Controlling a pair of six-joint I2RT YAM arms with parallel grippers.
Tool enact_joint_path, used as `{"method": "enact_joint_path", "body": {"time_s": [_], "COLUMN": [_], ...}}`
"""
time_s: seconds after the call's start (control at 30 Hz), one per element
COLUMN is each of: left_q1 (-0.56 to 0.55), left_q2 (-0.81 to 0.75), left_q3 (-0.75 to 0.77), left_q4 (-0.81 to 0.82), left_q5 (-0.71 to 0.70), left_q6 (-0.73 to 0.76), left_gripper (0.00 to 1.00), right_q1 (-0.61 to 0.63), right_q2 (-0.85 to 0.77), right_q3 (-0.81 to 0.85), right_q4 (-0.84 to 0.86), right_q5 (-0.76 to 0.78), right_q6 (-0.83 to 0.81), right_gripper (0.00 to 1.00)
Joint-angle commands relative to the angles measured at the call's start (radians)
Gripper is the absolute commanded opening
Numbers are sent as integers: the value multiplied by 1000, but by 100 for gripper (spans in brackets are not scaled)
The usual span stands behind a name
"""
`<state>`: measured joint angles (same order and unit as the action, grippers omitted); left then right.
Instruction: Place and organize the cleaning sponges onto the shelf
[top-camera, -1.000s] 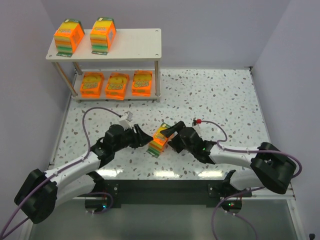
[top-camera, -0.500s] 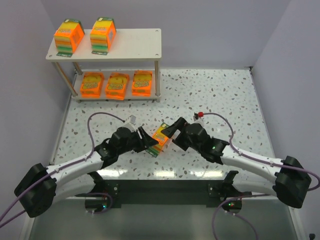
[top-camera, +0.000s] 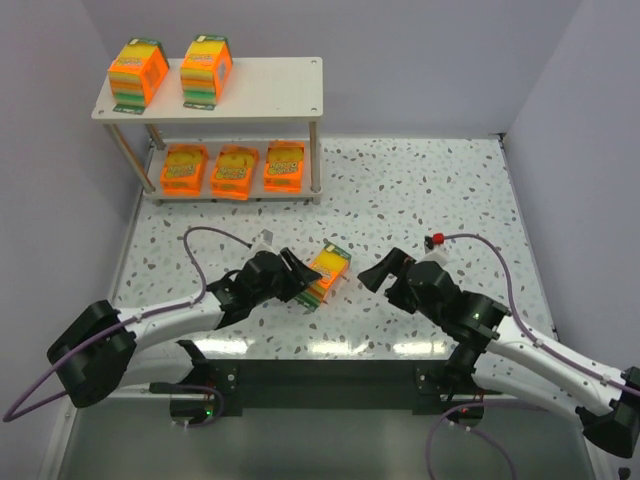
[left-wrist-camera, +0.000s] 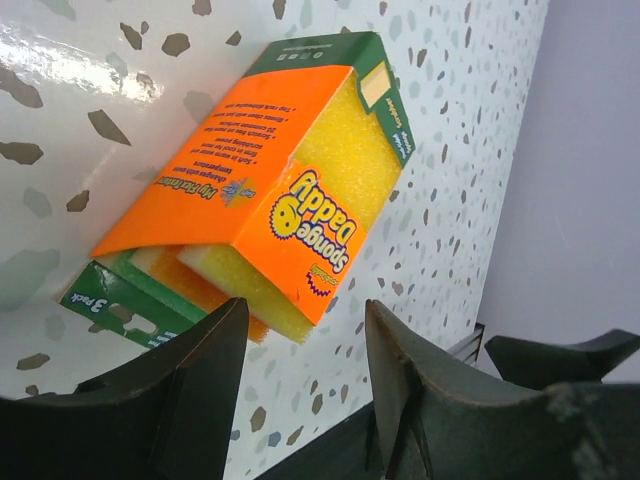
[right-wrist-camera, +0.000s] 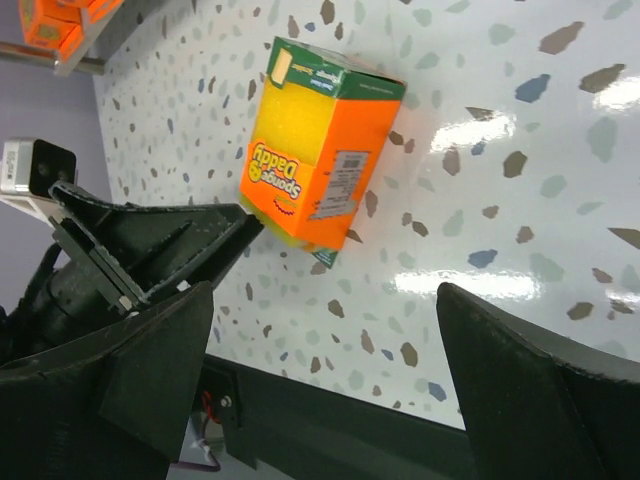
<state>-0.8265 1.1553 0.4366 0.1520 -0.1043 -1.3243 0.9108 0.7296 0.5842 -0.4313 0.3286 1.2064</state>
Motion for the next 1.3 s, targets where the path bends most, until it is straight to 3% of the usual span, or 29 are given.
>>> {"method": "enact_joint_path", "body": {"time_s": [0.0,0.13,0.37,0.97,1.07,1.27], "left_q1": [-5,-6,-5,50,90,127], "left_q2": [76,93,72,274,316,412], "left_q3": [85,119,123,134,106,41], "left_q4": [17,-9,-58,106,168,297], "left_q5": [-34,31,-9,159,199,247], "left_q6": [-27,-35,-39,-108,-107,-104], "left_gripper": [56,55,56,56,49,19], "right_q1": [-1,-3,-1,-4,-3,-3], "right_q2": [-32,-84,-93,-153,-164,-193], "right_q3": [-6,-7,-30,-40,-38,-46], "right_q4": [-115,-156,-159,-207,-215,-222], "right_q5": [67,84,78,93,89,81], "right_q6": [-21,-25,-22,7,10,18], "right_gripper": [97,98,98,99,98,98]}}
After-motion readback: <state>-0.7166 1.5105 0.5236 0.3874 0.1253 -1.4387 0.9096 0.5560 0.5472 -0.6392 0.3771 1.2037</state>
